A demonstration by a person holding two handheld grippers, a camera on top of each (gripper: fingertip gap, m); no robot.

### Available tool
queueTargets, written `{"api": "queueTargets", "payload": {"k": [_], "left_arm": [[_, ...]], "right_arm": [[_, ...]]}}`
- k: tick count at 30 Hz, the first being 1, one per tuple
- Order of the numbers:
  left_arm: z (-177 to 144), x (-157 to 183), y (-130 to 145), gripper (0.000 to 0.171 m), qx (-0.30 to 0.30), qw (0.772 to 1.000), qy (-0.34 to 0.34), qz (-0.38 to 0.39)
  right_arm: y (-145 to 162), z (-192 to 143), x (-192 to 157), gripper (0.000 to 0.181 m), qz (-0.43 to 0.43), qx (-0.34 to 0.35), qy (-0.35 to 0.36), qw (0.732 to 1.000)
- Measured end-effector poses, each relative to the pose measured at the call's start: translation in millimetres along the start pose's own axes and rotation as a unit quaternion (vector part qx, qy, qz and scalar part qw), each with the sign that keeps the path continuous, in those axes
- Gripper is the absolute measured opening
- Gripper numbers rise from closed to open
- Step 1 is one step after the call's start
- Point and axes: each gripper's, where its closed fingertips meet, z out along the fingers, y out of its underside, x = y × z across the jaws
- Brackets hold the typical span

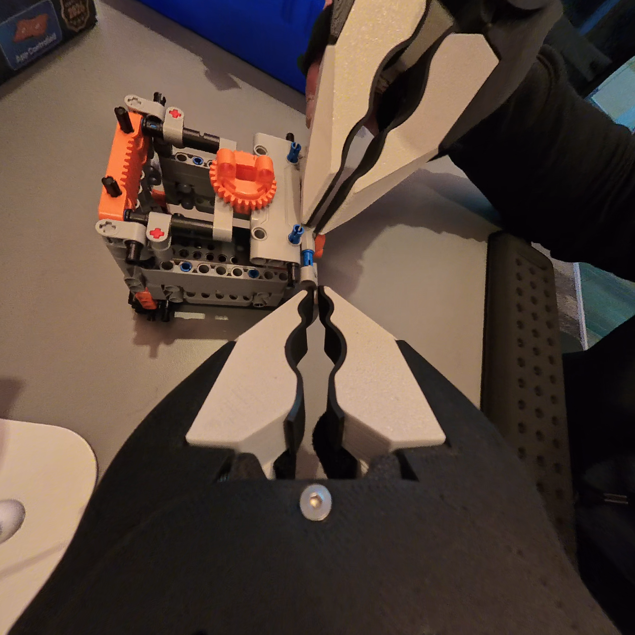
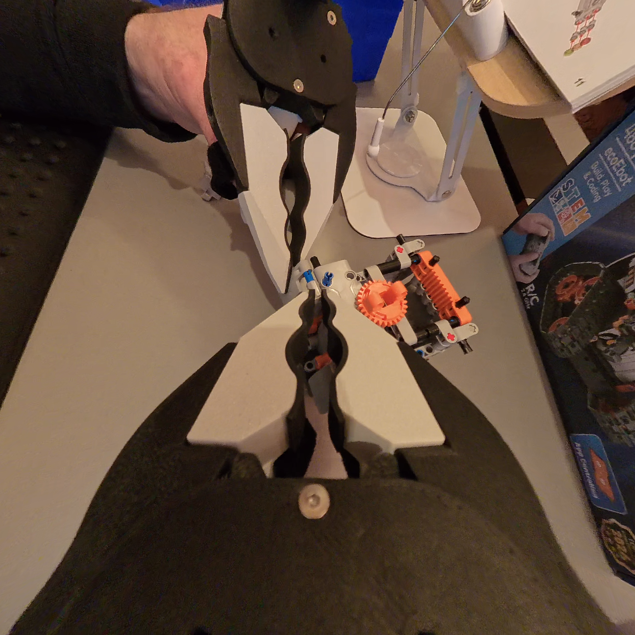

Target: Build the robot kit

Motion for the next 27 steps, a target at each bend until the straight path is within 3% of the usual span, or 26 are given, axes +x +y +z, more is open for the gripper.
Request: {"api": "queueTargets", "payload": {"k": [20,24,27], "left_arm": [[3.4,-1.7,-0.9,0.0,-0.004,1.0,0.009,0.008],[4.3,-1.0,-0.7,0.0,-0.008,1.0,0.004,0.016],[5.6,-0.4,-1.3,0.0,-0.004,1.0,0.009,0.013]], "right_arm": [[-1.1,3.8,-0.6,0.0,0.028,0.025,-0.033,0.999],[-5.1,-8.4,3.8,0.001,0.034,0.029,-0.03,0.999],[1.2,-14.2,3.5,0.006,0.013,-0.003,-0.021,1.0]]}}
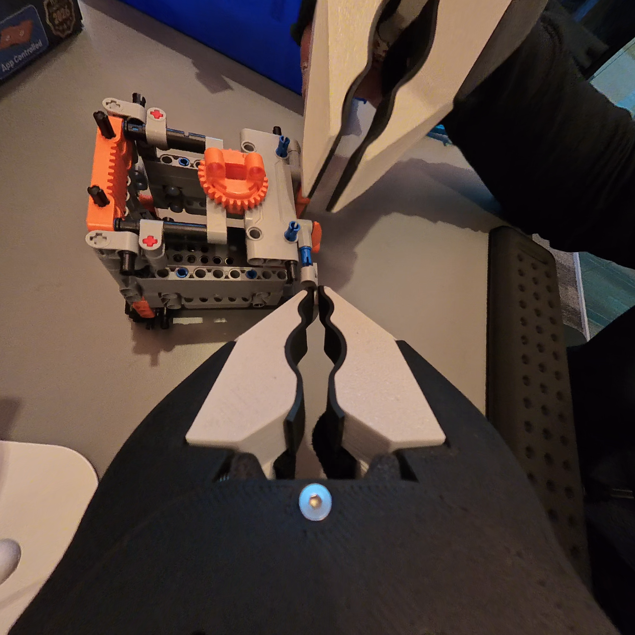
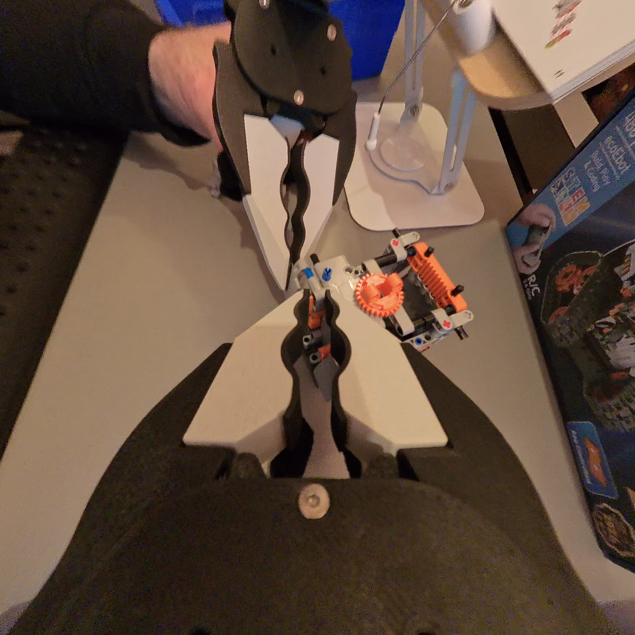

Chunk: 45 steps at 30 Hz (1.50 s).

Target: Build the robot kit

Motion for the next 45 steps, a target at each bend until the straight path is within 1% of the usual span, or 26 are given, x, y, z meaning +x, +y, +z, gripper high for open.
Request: {"api": "queueTargets", "payload": {"k": [2,3,6,16,23,30,33,35,45], "left_arm": [[-0.8,-0.9,-0.3,0.0,0.001,1.0,-0.001,-0.002],[-1.6,-1.5,-1.1,0.0,0.004,1.0,-0.002,-0.003],[-1.7,-1.9,-0.7,0.0,0.0,1.0,-0.004,-0.001],[1.1,-4.0,-3.2,0.0,-0.001,1.0,-0.011,0.002],[1.3,-5.2,-2.7,0.0,-0.02,0.999,-0.041,0.014],[1.0,-4.3,-4.5,0.0,-0.007,1.0,-0.006,-0.019],[0.7,-2.3,-5.6,0.0,0.009,0.999,0.018,-0.049],[0.7,-1.2,-6.4,0.0,0.016,0.998,0.021,-0.064],[-0.3,-8.9,-6.0,0.0,0.017,0.997,-0.052,-0.052]], "right_arm": [[8.2,3.3,-0.5,0.009,-0.012,-0.029,0.007,0.999],[8.2,4.7,-1.7,0.01,-0.01,-0.029,0.004,1.0],[6.8,11.1,-3.9,0.009,-0.006,-0.022,0.0,1.0],[11.3,10.5,0.1,0.004,0.02,-0.014,-0.005,1.0],[12.2,11.6,0.6,0.002,0.031,-0.007,-0.013,0.999],[11.6,13.3,3.8,0.002,0.036,0.001,-0.013,0.999],[11.7,14.0,4.1,0.002,0.036,0.0,-0.013,0.999],[11.5,14.4,4.6,0.002,0.039,0.003,-0.014,0.999],[8.7,16.1,10.6,0.002,0.033,-0.006,-0.001,0.999]]}}
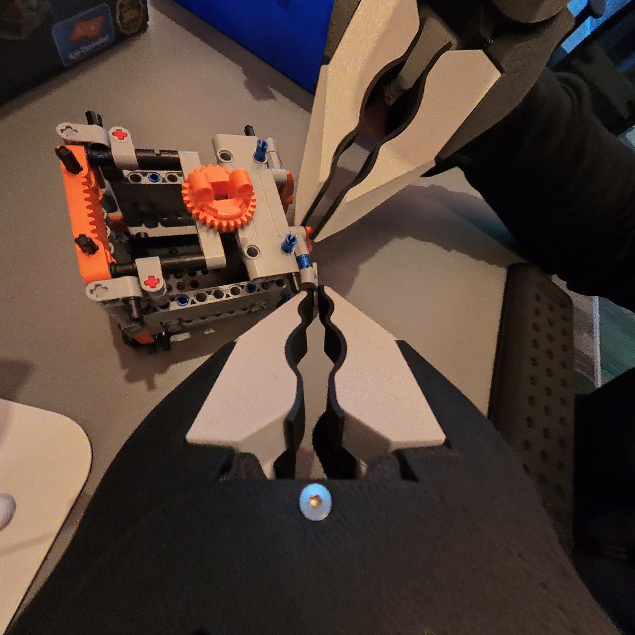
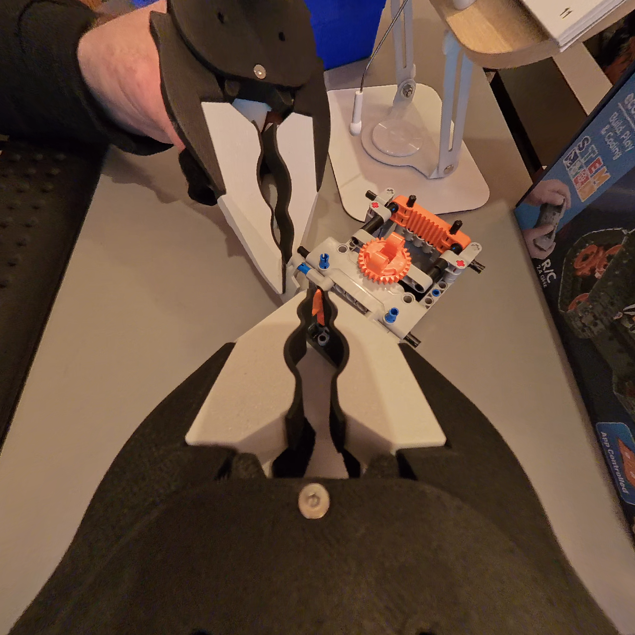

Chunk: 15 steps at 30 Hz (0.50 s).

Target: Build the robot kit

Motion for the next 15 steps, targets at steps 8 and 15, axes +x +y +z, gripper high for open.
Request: {"api": "queueTargets", "payload": {"k": [8,15], "left_arm": [[-0.6,-6.8,-2.0,0.0,0.006,0.998,-0.056,0.019],[0.6,-9.2,-3.7,0.0,0.012,0.997,-0.07,0.02]], "right_arm": [[-1.7,2.9,4.4,0.008,0.019,0.001,0.015,1.0],[1.1,5.5,9.7,0.011,0.034,-0.005,0.03,0.999]]}}
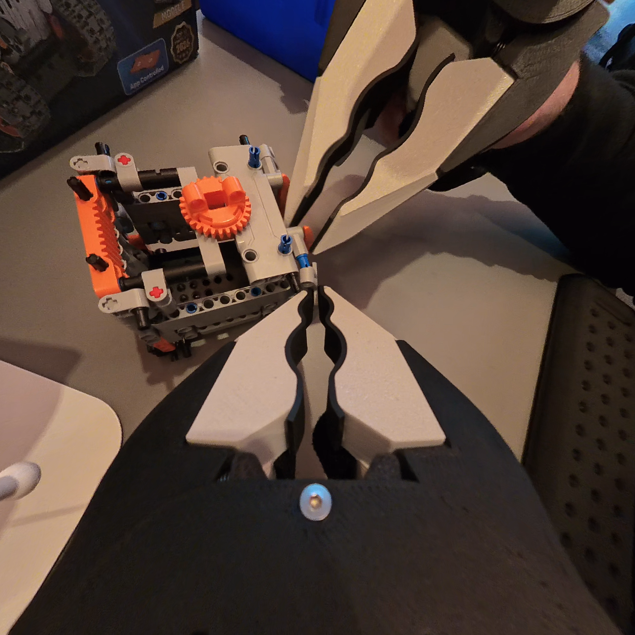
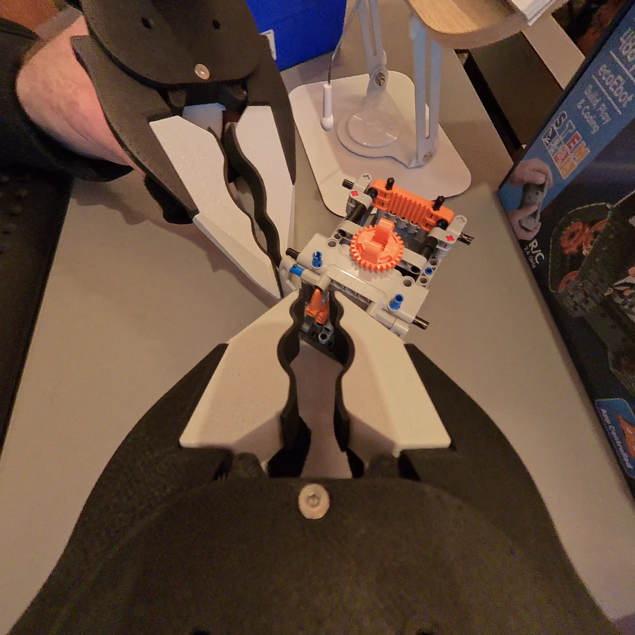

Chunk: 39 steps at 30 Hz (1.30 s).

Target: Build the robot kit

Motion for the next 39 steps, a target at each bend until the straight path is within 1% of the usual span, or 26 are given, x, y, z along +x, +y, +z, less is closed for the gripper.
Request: {"api": "queueTargets", "payload": {"k": [2,4,8,18,20,26,28,31,33,36,39], "left_arm": [[0.3,-0.2,-0.3,0.0,-0.002,1.0,-0.009,0.007],[0.7,-2.0,-1.2,0.0,-0.001,1.0,-0.014,0.008],[0.8,-2.1,-1.4,0.0,0.0,1.0,-0.013,0.004],[-2.2,-6.8,0.1,0.0,-0.01,0.999,-0.037,-0.01],[-2.2,-6.4,-0.2,0.0,-0.005,0.999,-0.029,-0.024],[-6.7,-5.4,0.2,0.0,0.002,0.997,0.027,-0.079],[-7.5,-5.6,0.2,0.0,0.003,0.996,0.033,-0.086],[-7.5,-7.3,0.3,0.0,-0.006,0.996,0.023,-0.083],[-9.0,-8.9,2.5,0.0,-0.022,0.997,0.012,-0.071],[-13.9,-11.4,6.9,0.0,-0.034,0.997,0.02,-0.07],[-22.1,-12.1,15.1,0.0,-0.053,0.997,0.036,-0.048]], "right_arm": [[-0.4,1.3,-0.2,0.012,0.008,0.0,-0.001,1.0],[-1.8,3.6,2.1,0.009,0.0,0.004,0.015,1.0],[-1.7,4.0,4.1,0.005,-0.002,0.008,0.024,1.0],[-4.8,9.0,5.7,0.003,-0.006,-0.015,0.071,0.997],[-4.9,9.6,6.2,0.002,-0.009,-0.017,0.078,0.997],[-6.9,12.7,5.7,0.003,-0.036,-0.027,0.101,0.994],[-7.3,13.2,5.7,0.003,-0.04,-0.029,0.104,0.993],[-7.6,13.6,6.5,0.003,-0.044,-0.031,0.112,0.992],[-8.7,14.8,5.9,0.003,-0.046,-0.032,0.117,0.992],[-11.8,19.3,3.7,0.003,-0.044,-0.029,0.12,0.991],[-16.3,26.1,-1.8,0.003,-0.04,-0.026,0.113,0.992]]}}
